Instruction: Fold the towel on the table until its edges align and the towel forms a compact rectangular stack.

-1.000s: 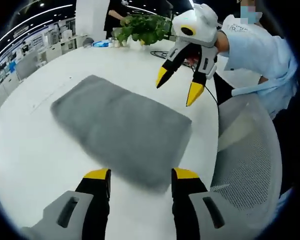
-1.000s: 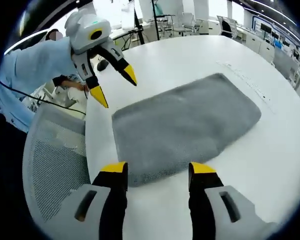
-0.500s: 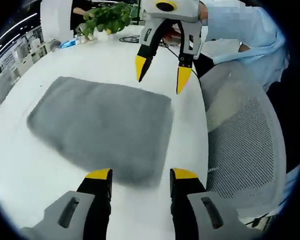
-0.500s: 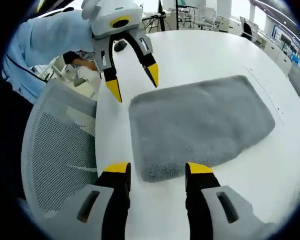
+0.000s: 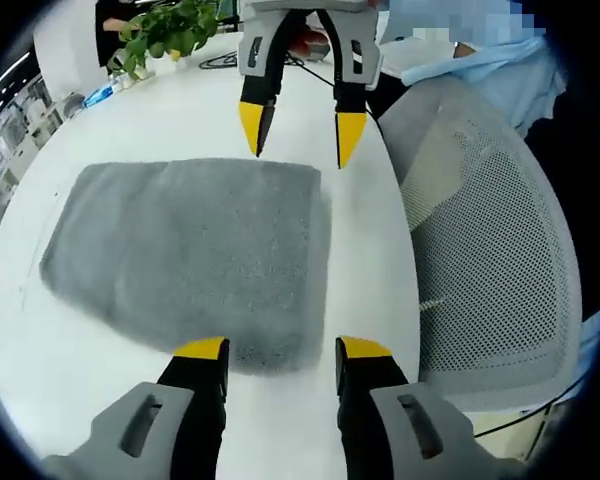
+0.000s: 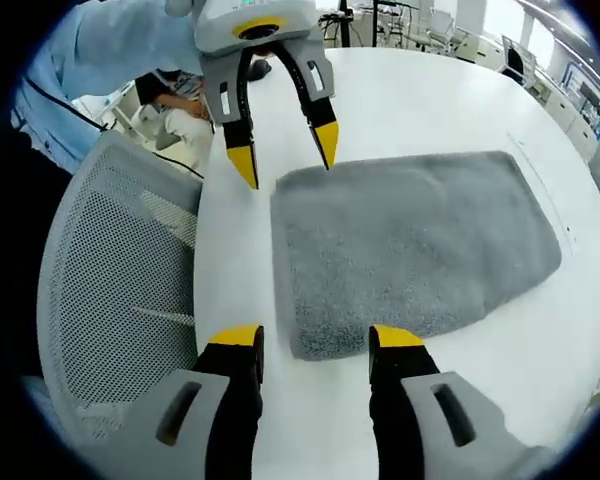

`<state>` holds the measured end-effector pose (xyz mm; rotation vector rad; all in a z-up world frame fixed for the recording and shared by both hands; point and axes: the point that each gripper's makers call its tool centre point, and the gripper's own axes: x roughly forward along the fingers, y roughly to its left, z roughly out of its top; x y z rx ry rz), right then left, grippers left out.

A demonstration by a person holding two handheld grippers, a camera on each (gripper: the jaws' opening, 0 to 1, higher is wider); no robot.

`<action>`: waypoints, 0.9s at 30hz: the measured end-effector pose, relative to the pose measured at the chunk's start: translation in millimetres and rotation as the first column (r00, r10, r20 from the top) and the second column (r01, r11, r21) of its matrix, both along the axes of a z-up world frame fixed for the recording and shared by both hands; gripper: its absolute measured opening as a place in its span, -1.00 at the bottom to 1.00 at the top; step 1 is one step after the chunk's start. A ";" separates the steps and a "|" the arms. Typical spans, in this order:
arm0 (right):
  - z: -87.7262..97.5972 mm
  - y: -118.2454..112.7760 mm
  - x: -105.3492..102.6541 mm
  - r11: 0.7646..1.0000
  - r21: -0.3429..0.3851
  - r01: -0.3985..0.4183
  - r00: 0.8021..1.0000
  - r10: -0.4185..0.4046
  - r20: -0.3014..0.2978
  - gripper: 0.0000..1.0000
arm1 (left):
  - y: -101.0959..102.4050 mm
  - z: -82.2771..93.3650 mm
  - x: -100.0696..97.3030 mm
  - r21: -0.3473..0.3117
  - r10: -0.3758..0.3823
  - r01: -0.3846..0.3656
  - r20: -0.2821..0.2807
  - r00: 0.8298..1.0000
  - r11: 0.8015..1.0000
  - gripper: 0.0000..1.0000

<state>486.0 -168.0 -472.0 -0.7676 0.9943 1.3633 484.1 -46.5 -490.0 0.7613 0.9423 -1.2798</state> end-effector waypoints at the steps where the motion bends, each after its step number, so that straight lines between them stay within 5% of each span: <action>1: -0.2 0.3 -0.4 1.000 -0.003 -0.005 1.000 0.005 0.000 -0.17 | 0.4 -0.2 0.3 0.002 -0.001 0.001 0.000 1.000 1.000 -0.11; 17: -9.9 2.7 -17.0 0.994 -0.046 -0.098 0.995 0.098 -0.003 -0.27 | -5.5 -3.3 -16.8 0.045 -0.087 0.086 0.040 0.995 0.995 -0.23; 27: -35.3 -7.6 -17.3 0.980 -0.132 -0.151 0.988 0.155 0.023 -0.29 | 1.3 -32.6 -19.6 0.097 -0.083 0.084 -0.009 0.996 0.992 -0.14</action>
